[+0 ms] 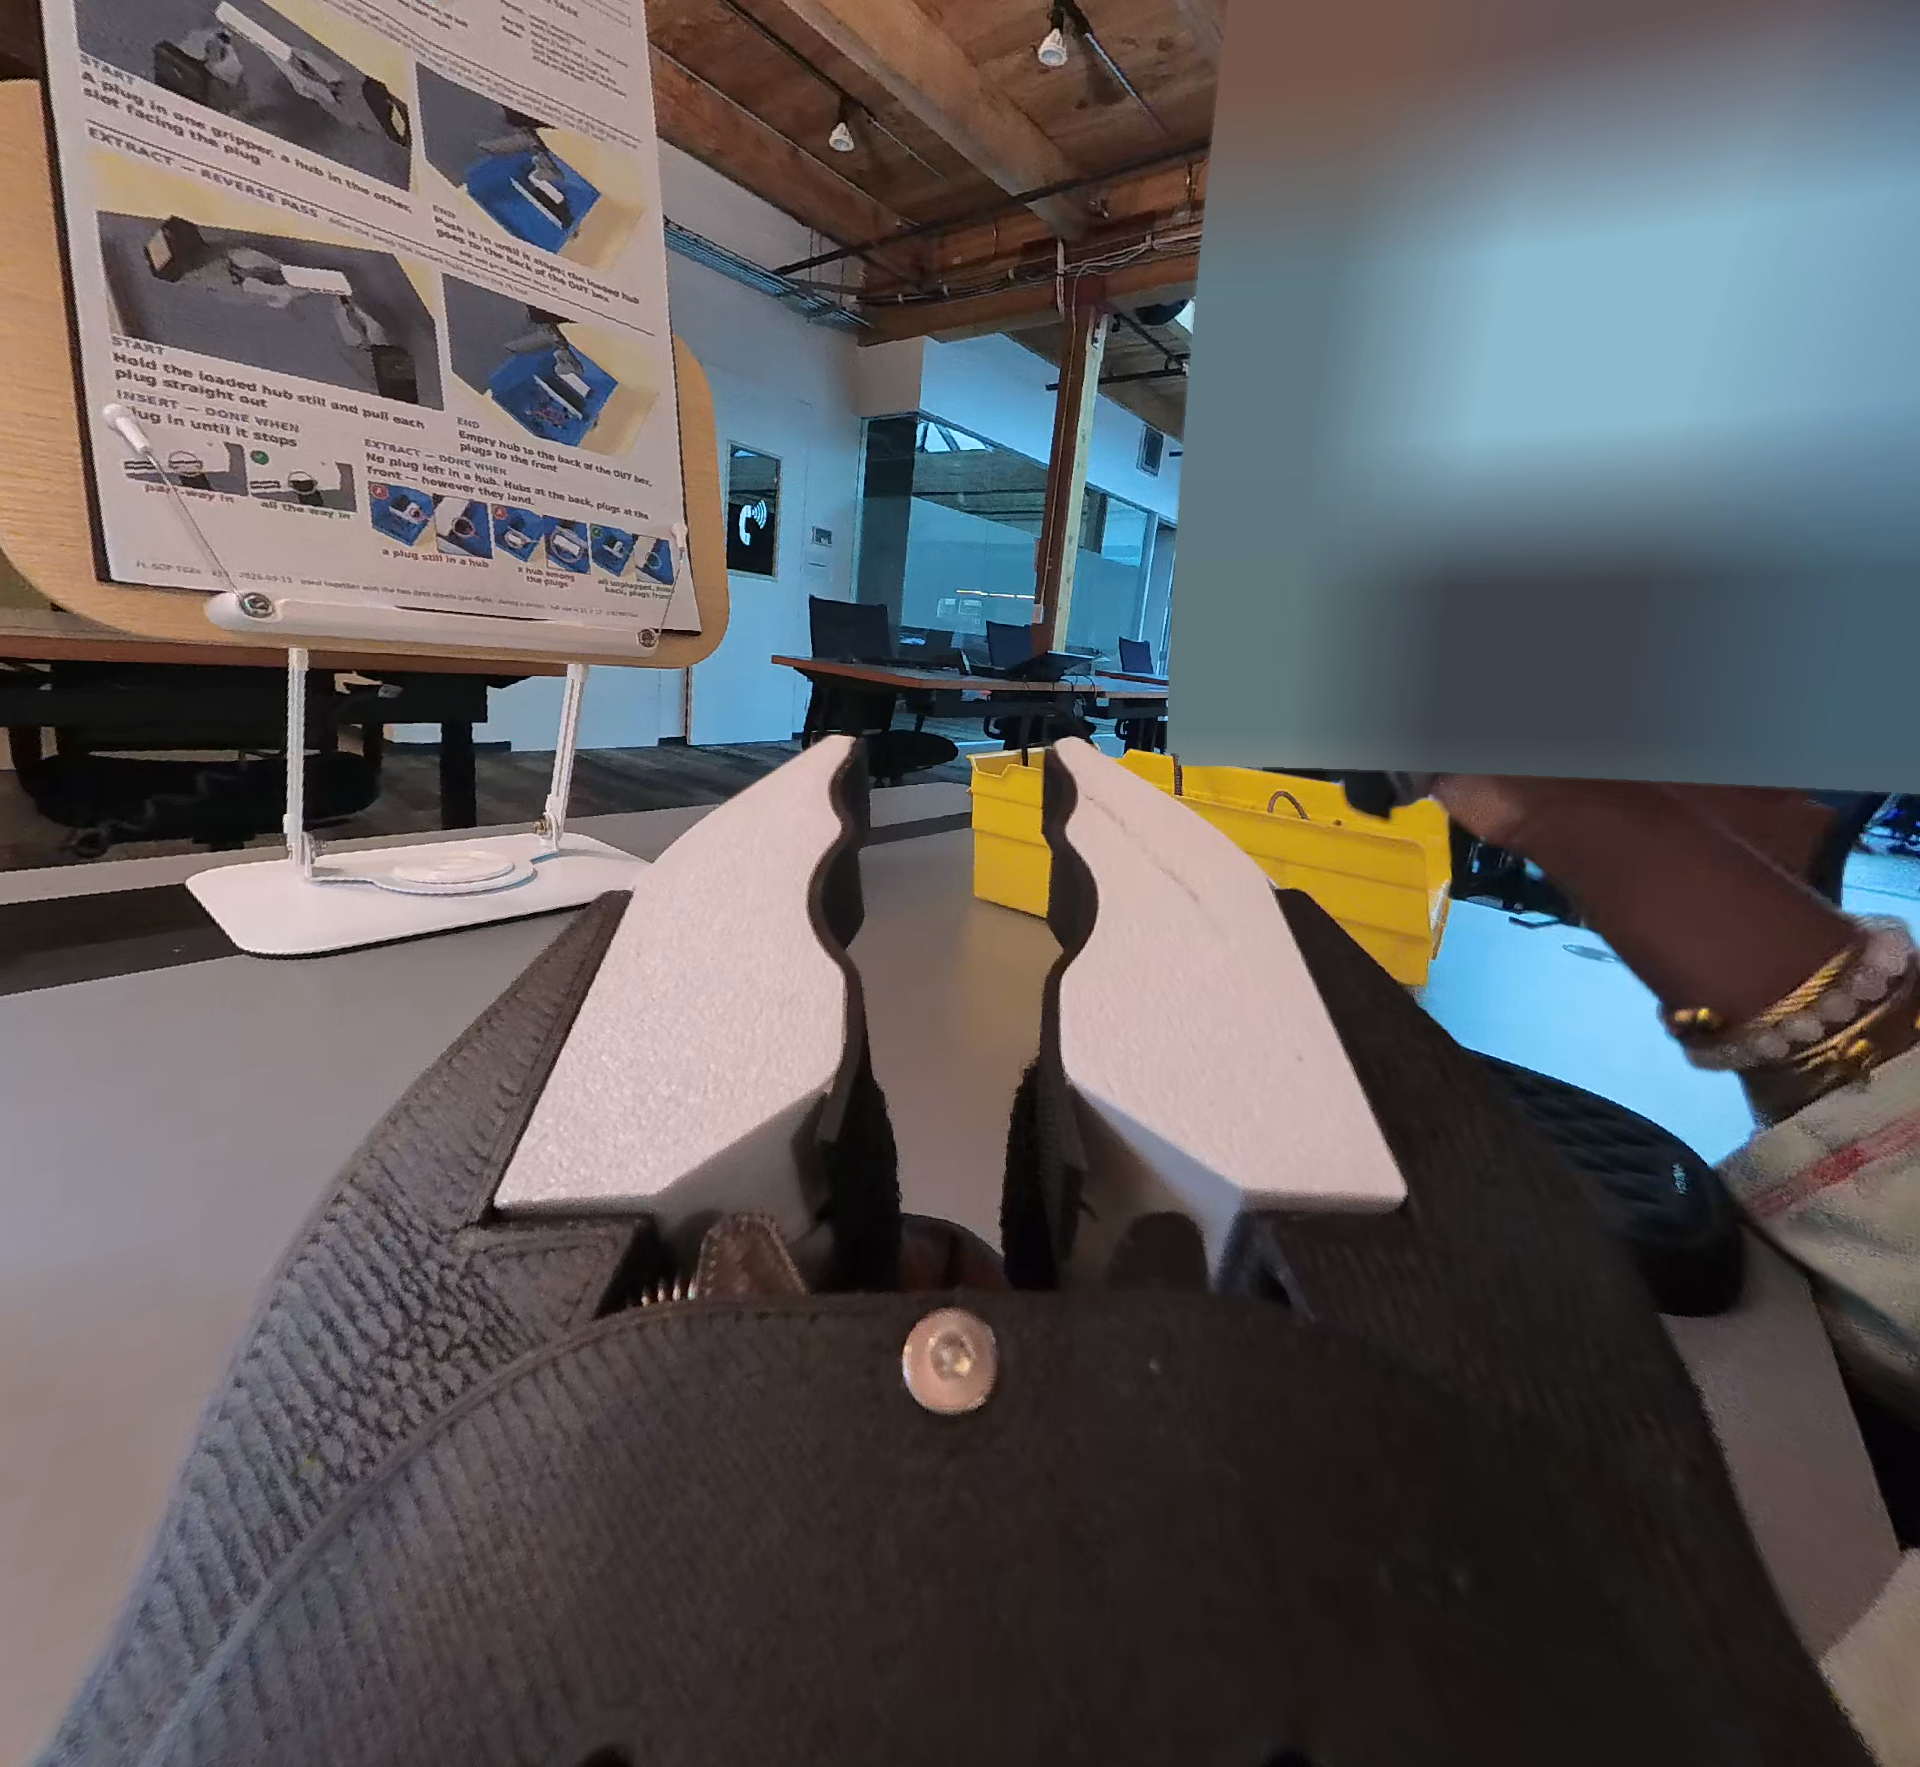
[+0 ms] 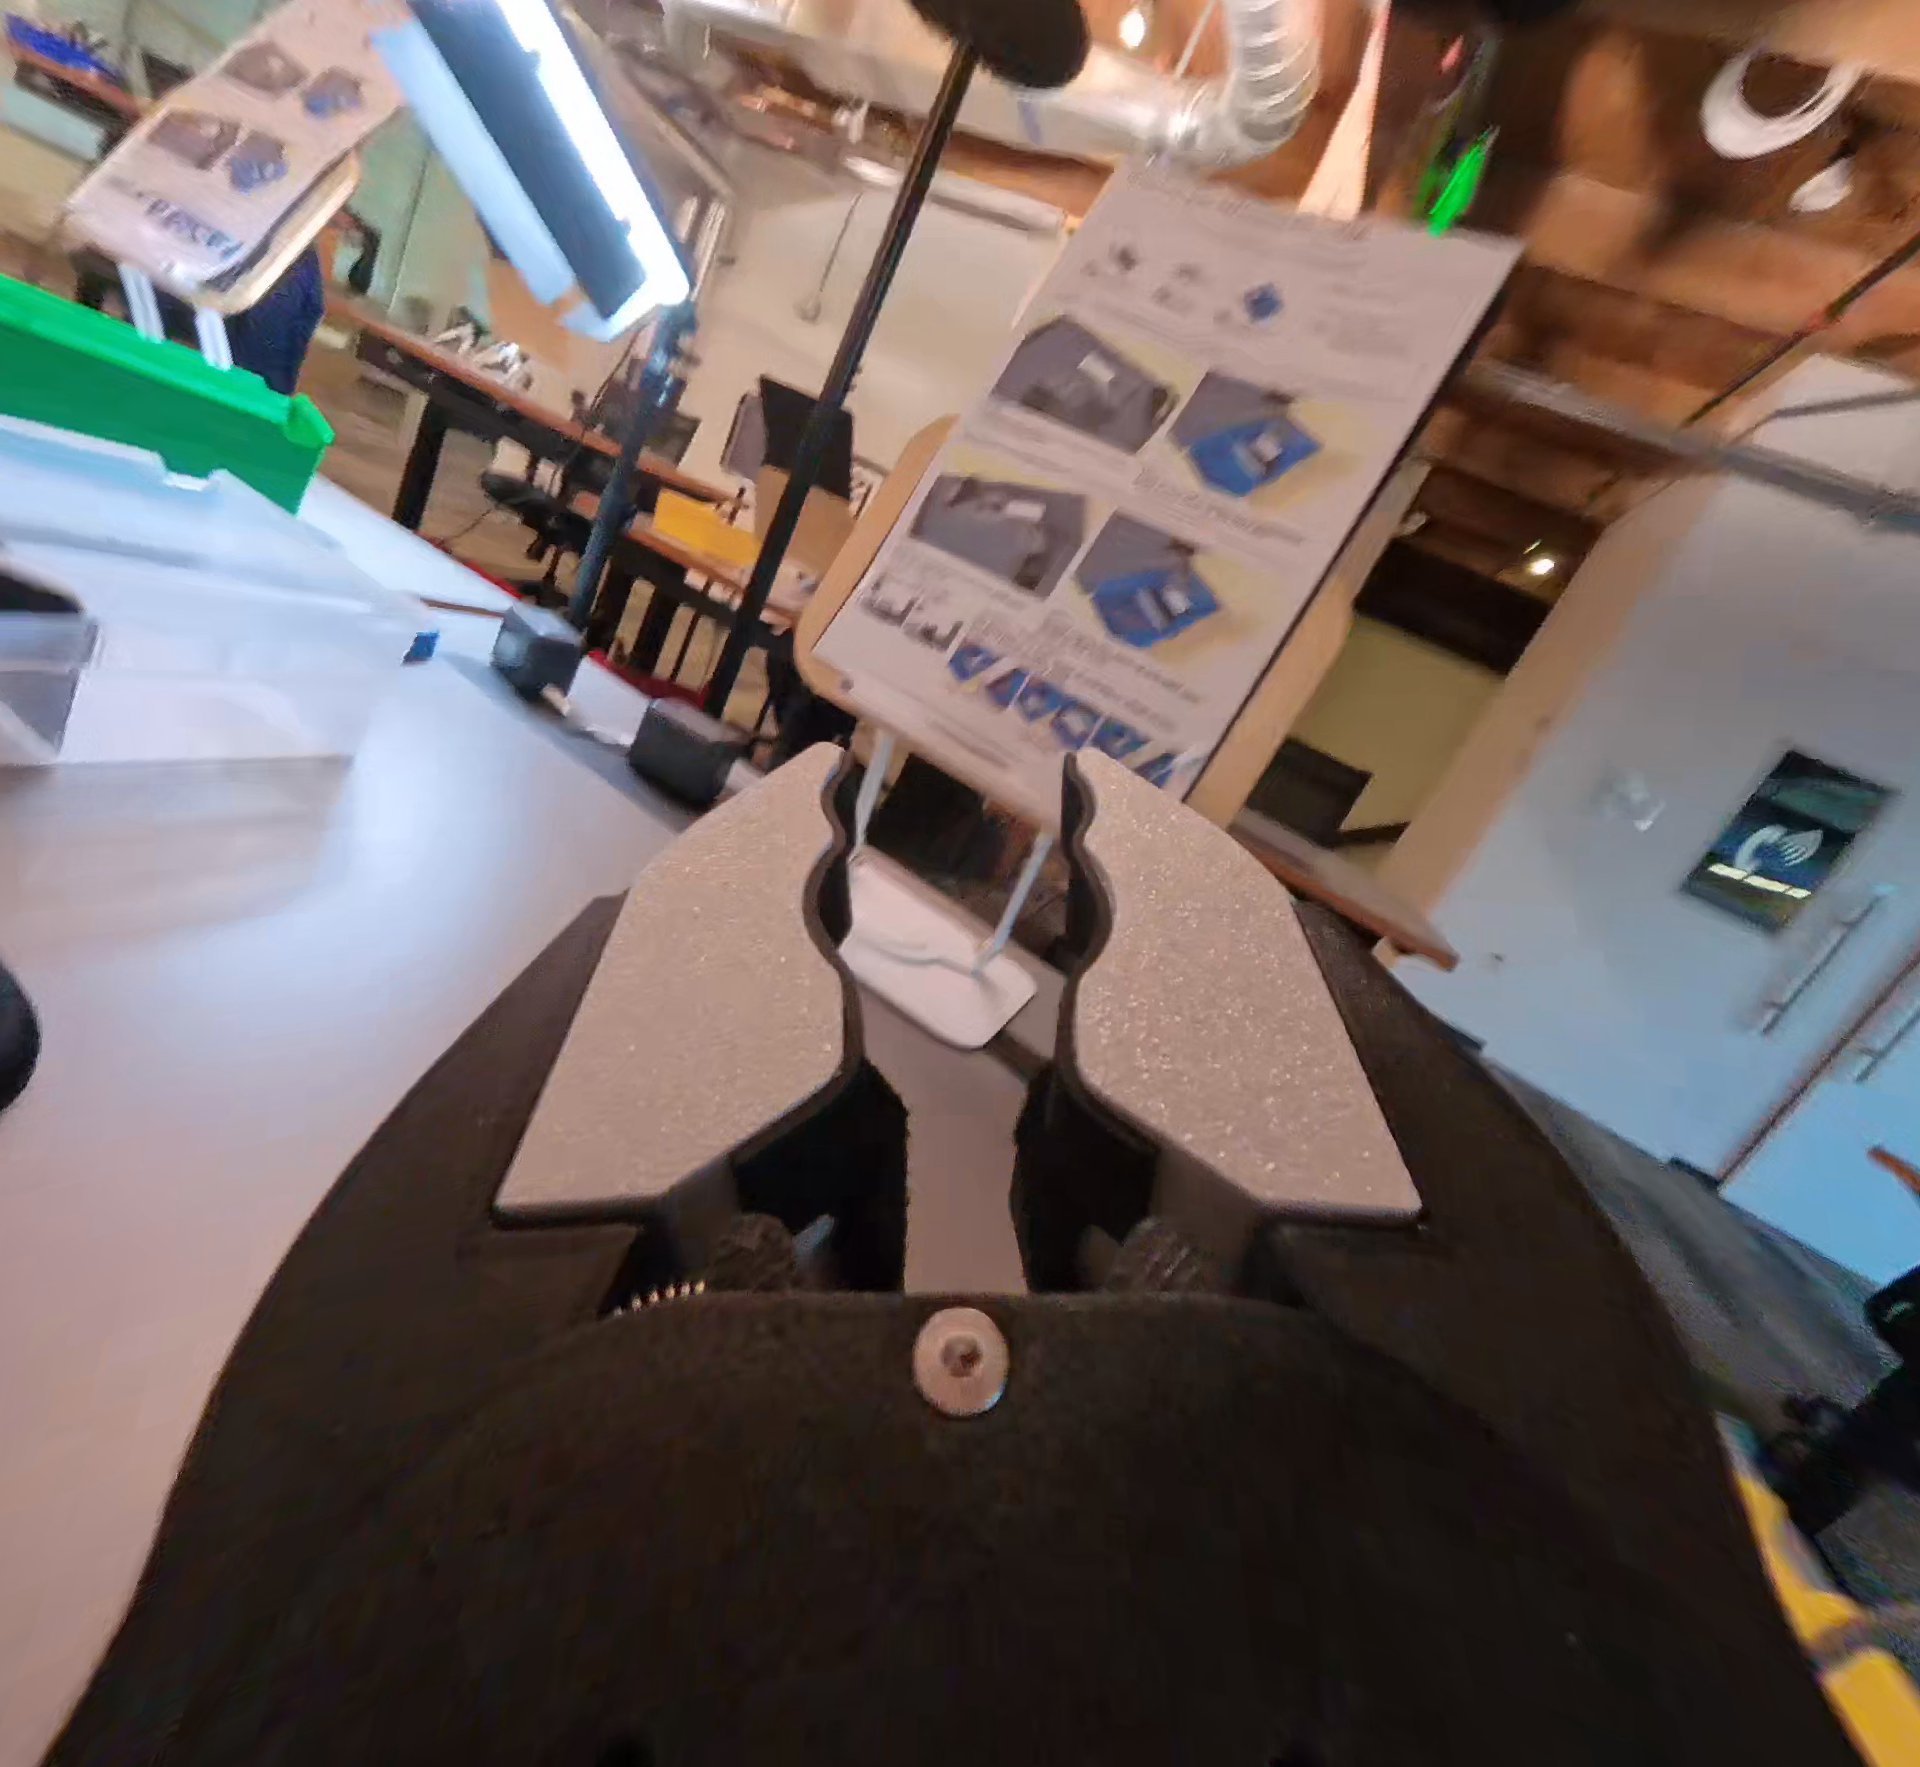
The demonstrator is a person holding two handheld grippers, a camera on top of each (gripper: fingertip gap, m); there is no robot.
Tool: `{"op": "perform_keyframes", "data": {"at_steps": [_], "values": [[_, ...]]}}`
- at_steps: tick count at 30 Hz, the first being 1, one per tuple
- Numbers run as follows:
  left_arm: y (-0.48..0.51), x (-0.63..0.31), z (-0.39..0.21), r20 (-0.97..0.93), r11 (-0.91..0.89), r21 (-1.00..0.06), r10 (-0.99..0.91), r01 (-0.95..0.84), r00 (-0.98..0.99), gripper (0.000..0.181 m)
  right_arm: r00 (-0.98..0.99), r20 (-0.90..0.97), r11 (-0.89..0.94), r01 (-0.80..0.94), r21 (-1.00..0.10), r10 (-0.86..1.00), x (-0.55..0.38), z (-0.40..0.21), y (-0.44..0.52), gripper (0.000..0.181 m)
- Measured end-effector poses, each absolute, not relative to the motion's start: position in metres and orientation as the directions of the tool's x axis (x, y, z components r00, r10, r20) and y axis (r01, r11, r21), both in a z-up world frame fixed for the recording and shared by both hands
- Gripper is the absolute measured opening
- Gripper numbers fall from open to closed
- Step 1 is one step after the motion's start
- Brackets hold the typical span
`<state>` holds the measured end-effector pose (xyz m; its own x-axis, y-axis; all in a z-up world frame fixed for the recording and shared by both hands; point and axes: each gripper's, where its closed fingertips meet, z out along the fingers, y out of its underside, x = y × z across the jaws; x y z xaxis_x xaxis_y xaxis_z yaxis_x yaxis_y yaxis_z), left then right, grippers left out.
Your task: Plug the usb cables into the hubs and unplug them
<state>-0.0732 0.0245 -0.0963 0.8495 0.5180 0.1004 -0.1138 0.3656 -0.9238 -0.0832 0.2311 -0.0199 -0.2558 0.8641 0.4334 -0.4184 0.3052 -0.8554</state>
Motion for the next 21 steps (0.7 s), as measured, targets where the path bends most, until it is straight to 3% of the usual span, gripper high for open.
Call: {"op": "perform_keyframes", "data": {"at_steps": [8, 12, 17, 21], "values": [[0.027, -0.073, -0.098, 0.044, 0.326, -0.931, 0.545, -0.163, 0.837, 0.032, -0.482, 0.246, 0.087, -0.328, -0.941, 0.841, -0.1, -0.089, 0.189, 0.043], [0.035, -0.071, -0.1, -0.013, 0.284, -0.938, 0.543, -0.198, 0.84, 0.032, -0.528, 0.291, 0.113, -0.343, -0.933, 0.798, -0.095, -0.101, 0.171, 0.044], [0.039, -0.07, -0.103, -0.034, 0.258, -0.944, 0.541, -0.204, 0.84, 0.034, -0.619, 0.193, 0.044, -0.247, -0.968, 0.761, -0.103, -0.115, 0.159, 0.059], [0.035, -0.072, -0.101, -0.027, 0.269, -0.939, 0.563, -0.214, 0.826, 0.035, -0.586, 0.213, 0.078, -0.247, -0.966, 0.782, -0.11, -0.121, 0.163, 0.063]]}}
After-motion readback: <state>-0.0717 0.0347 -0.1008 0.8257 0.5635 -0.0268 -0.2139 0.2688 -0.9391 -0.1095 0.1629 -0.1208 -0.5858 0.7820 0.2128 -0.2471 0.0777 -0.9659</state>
